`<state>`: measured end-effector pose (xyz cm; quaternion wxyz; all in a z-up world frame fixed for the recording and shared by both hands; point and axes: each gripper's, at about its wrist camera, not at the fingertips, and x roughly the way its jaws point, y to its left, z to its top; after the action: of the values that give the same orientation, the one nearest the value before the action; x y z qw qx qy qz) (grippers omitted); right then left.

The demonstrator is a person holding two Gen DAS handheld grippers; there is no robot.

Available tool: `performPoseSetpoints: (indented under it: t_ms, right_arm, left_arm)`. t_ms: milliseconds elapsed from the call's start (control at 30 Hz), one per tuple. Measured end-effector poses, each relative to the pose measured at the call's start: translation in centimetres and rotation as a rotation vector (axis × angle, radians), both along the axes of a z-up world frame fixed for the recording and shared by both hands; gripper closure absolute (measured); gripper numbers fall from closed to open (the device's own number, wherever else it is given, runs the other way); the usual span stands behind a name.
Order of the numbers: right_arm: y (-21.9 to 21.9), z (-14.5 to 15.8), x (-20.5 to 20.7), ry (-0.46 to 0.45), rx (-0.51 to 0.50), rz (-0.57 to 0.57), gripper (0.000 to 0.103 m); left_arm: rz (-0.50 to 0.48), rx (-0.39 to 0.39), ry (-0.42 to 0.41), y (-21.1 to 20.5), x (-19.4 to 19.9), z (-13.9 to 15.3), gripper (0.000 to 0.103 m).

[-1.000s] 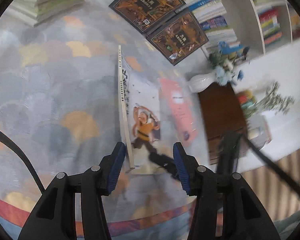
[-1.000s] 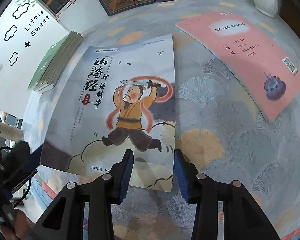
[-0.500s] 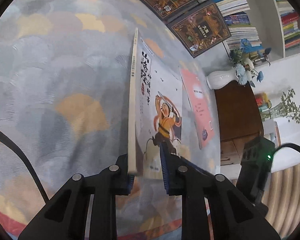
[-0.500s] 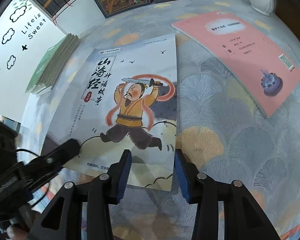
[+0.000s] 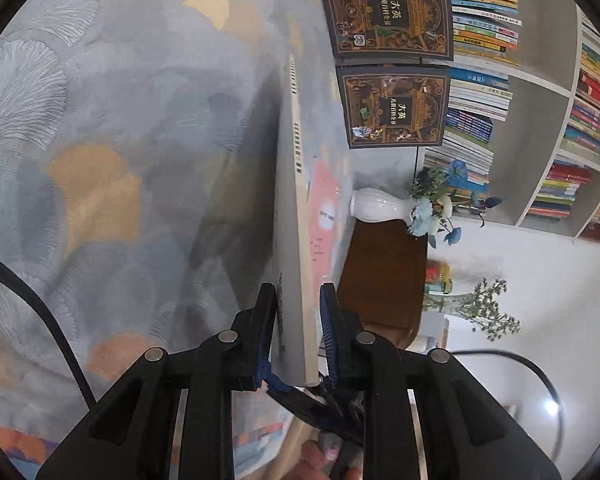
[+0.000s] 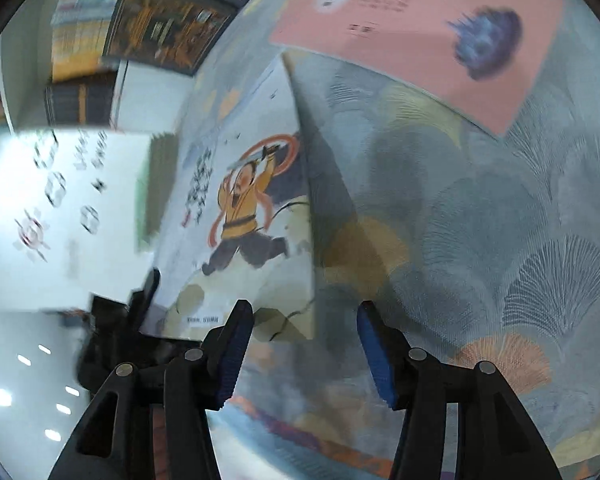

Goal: Organize books
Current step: 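Close the left gripper on the orange-figure book's edge, then lift the orange-figure book with the left gripper while the right gripper supports it toward the table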

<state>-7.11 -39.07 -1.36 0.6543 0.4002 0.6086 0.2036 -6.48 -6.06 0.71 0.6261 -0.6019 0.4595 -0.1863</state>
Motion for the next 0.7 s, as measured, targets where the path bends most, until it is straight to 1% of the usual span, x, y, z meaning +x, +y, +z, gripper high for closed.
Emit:
performPoseSetpoints:
  t_ms: [67,133,200,233,267,300,333,367,433,467,500,567,600,633,667,700]
  right_arm:
    - [-0.8,-1.0,0.1,0.037,0.069,-0.038,0.049]
    - [-1.0,-1.6,0.3,0.052,0.110,-0.052,0.049]
    - [-0.6,-2.0,0.5,0.045,0.145,-0.064,0.049]
    - [-0.2,-2.2,0.9,0.041,0.153,-0.059,0.051]
    - [0.3,-2.3,1.3,0.035,0.156,-0.057,0.054]
    - [0.5,-2.3,1.6,0.032,0.164,-0.051,0.065]
    - [1.2,-2.2,2.0,0.024,0.158,-0.044,0.069]
    - [1.5,-1.8,2.2,0.008,0.128,-0.049,0.072]
    - [1.9,-0.8,2.4,-0.048,0.086,-0.031,0.081]
    - [1.9,-0.3,2.5,-0.068,0.055,-0.014,0.081]
    - [2.1,0.3,2.5,-0.095,0.006,0.007,0.081]
    - [3.1,1.9,2.2,-0.162,-0.096,0.071,0.081]
    - [3.6,2.5,2.1,-0.186,-0.124,0.087,0.081]
    - [3.8,2.8,1.8,-0.201,-0.138,0.096,0.081]
    - [4.2,3.4,1.6,-0.226,-0.169,0.110,0.081]
    - [4.5,4.0,1.2,-0.250,-0.197,0.121,0.081]
  left_arm:
    - [-0.004,-0.033,0.008,0.0,0.1,0.2,0.085]
    - [-0.005,-0.051,0.020,0.2,0.2,0.0,0.085]
    - [-0.012,-0.097,0.061,0.2,0.2,-0.8,0.085]
    - [-0.008,-0.115,0.079,0.2,0.2,-1.2,0.085]
    - [-0.003,-0.119,0.091,0.3,0.0,-1.5,0.085]
    - [-0.004,-0.113,0.095,0.3,0.0,-1.6,0.085]
    - [-0.004,-0.096,0.100,0.4,-0.2,-1.7,0.085]
    - [0.001,-0.076,0.103,0.6,-0.3,-1.7,0.085]
    - [0.004,0.003,0.102,0.9,-0.3,-1.3,0.085]
    - [-0.011,0.079,0.091,1.0,-0.3,-0.9,0.085]
    - [-0.023,0.121,0.084,1.0,-0.1,-0.7,0.085]
    - [-0.079,0.249,0.061,0.5,0.3,0.2,0.085]
    - [-0.102,0.306,0.053,0.3,0.5,0.6,0.085]
    - [-0.131,0.385,0.036,-0.1,0.7,1.2,0.085]
    - [-0.153,0.443,0.023,-0.5,0.8,1.6,0.085]
    - [-0.188,0.529,-0.003,-1.0,0.9,2.3,0.085]
